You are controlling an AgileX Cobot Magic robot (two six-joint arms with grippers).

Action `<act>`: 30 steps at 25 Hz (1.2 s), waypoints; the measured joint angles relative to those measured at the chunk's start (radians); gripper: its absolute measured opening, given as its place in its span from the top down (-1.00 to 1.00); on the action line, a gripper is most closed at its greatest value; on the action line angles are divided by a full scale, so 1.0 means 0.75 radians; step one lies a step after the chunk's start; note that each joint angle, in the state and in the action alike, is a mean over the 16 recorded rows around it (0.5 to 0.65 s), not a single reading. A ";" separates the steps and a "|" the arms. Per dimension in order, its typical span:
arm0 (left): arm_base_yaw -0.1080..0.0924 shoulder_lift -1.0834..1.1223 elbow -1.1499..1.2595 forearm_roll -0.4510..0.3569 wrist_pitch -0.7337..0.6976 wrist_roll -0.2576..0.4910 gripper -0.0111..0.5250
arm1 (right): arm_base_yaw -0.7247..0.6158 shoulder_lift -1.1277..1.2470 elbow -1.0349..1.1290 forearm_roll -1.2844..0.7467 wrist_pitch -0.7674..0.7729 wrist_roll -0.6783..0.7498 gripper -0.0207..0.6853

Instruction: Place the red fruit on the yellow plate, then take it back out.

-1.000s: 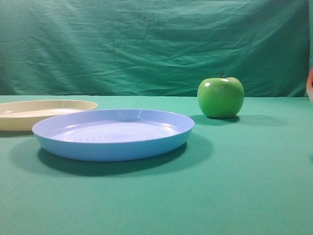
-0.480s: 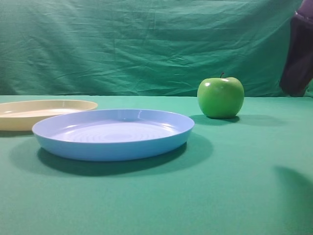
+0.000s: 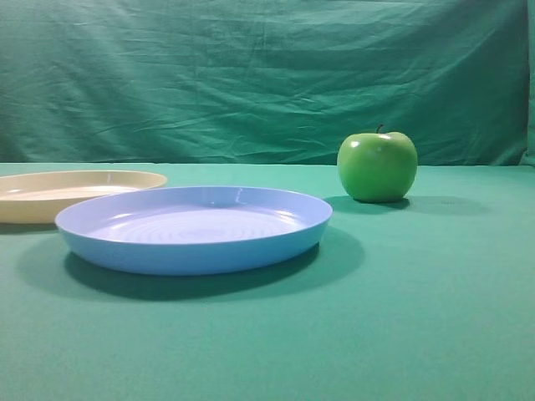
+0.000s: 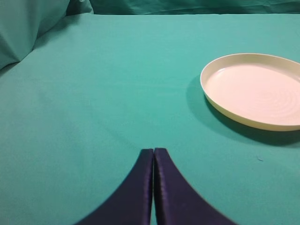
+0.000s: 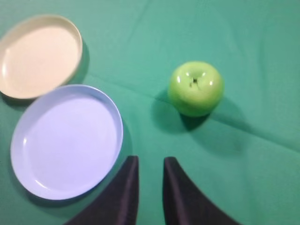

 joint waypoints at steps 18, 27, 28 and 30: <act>0.000 0.000 0.000 0.000 0.000 0.000 0.96 | -0.001 -0.543 -0.004 -0.057 0.199 0.000 0.94; 0.000 0.000 0.000 0.000 0.000 0.000 0.96 | -0.071 -0.747 0.109 -0.116 0.021 0.000 0.94; 0.000 0.000 0.000 0.000 0.000 0.000 0.96 | -0.088 -0.771 0.138 -0.118 -0.014 0.000 0.94; 0.000 0.000 0.000 0.000 0.000 0.000 0.96 | -0.125 -0.818 0.204 -0.118 -0.089 0.000 0.94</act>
